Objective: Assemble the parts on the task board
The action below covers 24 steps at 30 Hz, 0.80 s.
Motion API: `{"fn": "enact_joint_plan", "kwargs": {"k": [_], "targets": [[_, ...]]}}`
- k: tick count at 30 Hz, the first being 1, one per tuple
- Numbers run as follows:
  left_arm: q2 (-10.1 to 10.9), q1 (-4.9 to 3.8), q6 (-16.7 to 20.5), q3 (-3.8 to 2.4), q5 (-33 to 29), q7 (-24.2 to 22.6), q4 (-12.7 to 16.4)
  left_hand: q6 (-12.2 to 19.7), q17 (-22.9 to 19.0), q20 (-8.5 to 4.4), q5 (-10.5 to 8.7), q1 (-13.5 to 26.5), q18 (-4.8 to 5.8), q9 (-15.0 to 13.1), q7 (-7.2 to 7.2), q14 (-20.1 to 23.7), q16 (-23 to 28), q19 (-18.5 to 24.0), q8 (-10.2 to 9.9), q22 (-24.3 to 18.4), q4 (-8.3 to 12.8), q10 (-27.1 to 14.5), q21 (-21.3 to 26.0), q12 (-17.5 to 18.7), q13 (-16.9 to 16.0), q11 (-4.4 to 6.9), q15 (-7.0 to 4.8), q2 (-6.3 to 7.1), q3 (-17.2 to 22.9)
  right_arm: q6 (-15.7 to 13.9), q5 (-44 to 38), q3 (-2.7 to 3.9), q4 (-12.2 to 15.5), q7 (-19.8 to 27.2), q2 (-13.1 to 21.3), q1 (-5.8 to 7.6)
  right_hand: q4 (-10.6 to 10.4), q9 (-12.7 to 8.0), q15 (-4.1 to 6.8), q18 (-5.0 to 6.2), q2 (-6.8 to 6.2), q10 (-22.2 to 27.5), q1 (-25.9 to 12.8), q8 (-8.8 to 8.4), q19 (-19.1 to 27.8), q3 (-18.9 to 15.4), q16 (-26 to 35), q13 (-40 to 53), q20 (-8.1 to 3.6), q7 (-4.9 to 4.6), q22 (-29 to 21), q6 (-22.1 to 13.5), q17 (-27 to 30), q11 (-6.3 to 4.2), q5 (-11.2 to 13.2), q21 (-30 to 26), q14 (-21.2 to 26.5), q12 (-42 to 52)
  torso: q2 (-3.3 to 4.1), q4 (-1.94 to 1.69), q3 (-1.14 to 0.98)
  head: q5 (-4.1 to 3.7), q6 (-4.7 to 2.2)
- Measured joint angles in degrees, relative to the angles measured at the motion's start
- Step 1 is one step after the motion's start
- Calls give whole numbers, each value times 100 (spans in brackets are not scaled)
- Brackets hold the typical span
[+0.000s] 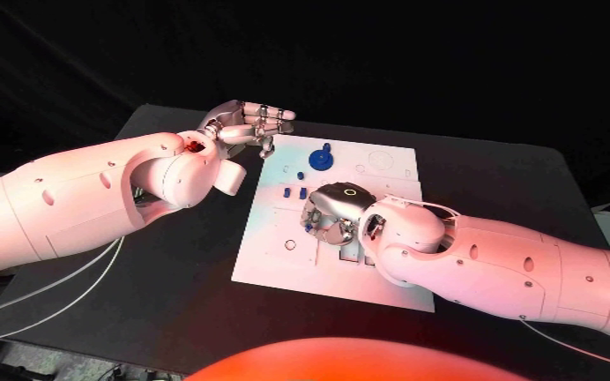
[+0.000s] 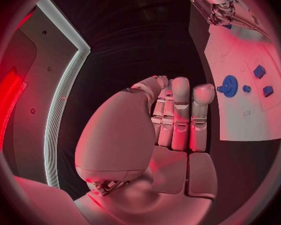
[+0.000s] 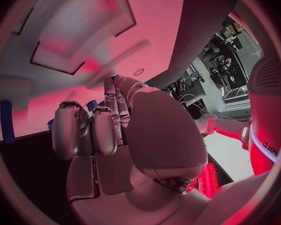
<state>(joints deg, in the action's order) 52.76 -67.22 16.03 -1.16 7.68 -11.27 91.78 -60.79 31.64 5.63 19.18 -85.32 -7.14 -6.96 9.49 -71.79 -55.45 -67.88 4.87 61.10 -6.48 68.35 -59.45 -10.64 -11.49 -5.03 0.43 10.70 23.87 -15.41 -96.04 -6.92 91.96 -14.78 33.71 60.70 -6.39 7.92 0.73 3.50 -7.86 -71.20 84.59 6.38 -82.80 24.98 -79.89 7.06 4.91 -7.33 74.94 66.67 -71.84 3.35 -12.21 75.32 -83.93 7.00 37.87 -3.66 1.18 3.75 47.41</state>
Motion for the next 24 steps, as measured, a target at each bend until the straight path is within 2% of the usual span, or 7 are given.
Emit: {"fn": "enact_joint_plan", "kwargs": {"k": [9,10,12,15,17,20,24], "targets": [[0,0,-9,0,0,15,1,0,-10,0,0,0,0,6,0,0,0,0,0,-7,17,0,0,0,0,0,0,0,-17,83,-94,4,1,-65,-30,5,0,8,0,0,-13,0,-45,-17,0,0,0,-5,0,-1,-1,-1,14,0,0,-33,0,-36,-3,1,0,-7,-3],[0,0,-10,0,0,16,1,0,-10,0,0,0,0,6,0,0,0,0,0,-6,17,0,0,0,1,0,0,0,-17,85,-101,4,1,-69,-30,5,0,8,0,0,-24,23,-115,-18,2,0,0,-18,2,-24,-1,-23,25,23,0,-58,0,-68,-4,2,0,-7,-4],[0,0,-12,0,1,20,1,0,-10,0,0,0,0,6,-1,0,0,0,0,-7,17,0,0,0,1,0,0,0,-17,85,-110,3,2,-74,-30,5,0,-4,-3,0,-37,152,-185,-89,37,0,0,-49,37,-98,-1,-179,35,84,-1,-101,-3,-156,-4,3,0,-7,-8],[0,0,-16,1,1,27,1,0,-10,0,0,0,0,6,-1,0,0,0,0,-6,17,0,0,0,1,0,0,0,-17,73,-121,-3,19,-77,-17,2,0,-136,-117,0,-129,490,-368,-270,122,0,0,-126,122,-179,-1,-610,44,183,-24,-270,-8,-305,-4,5,0,-7,-20],[1,0,-21,1,1,33,1,0,-10,0,0,0,0,6,-1,0,0,0,0,-6,17,0,0,0,1,0,0,0,-17,50,-135,-6,37,-78,3,-1,0,-180,-125,0,-184,637,-399,-276,156,0,0,-220,156,-184,-2,-775,67,225,-43,-362,0,-371,-5,5,-1,-13,-28],[1,0,-29,1,2,42,-2,0,-10,0,0,0,0,6,-1,0,0,0,0,-18,17,1,0,0,1,0,0,0,-16,-3,-161,-14,88,-91,74,-7,9,-199,-125,1,-266,731,-428,-276,186,-9,29,-235,182,-182,-1,-817,111,256,-43,-446,0,-335,-5,5,-3,-16,-44],[2,0,-38,1,2,52,-5,1,-15,0,0,0,0,5,-1,0,0,0,0,-18,17,1,0,0,-1,0,0,0,-16,-77,-194,-17,231,-121,240,-8,23,-199,-125,0,-265,759,-427,-276,207,-23,32,-235,164,-173,-2,-840,133,244,-43,-447,0,-333,-6,7,-4,-25,-59]]}}
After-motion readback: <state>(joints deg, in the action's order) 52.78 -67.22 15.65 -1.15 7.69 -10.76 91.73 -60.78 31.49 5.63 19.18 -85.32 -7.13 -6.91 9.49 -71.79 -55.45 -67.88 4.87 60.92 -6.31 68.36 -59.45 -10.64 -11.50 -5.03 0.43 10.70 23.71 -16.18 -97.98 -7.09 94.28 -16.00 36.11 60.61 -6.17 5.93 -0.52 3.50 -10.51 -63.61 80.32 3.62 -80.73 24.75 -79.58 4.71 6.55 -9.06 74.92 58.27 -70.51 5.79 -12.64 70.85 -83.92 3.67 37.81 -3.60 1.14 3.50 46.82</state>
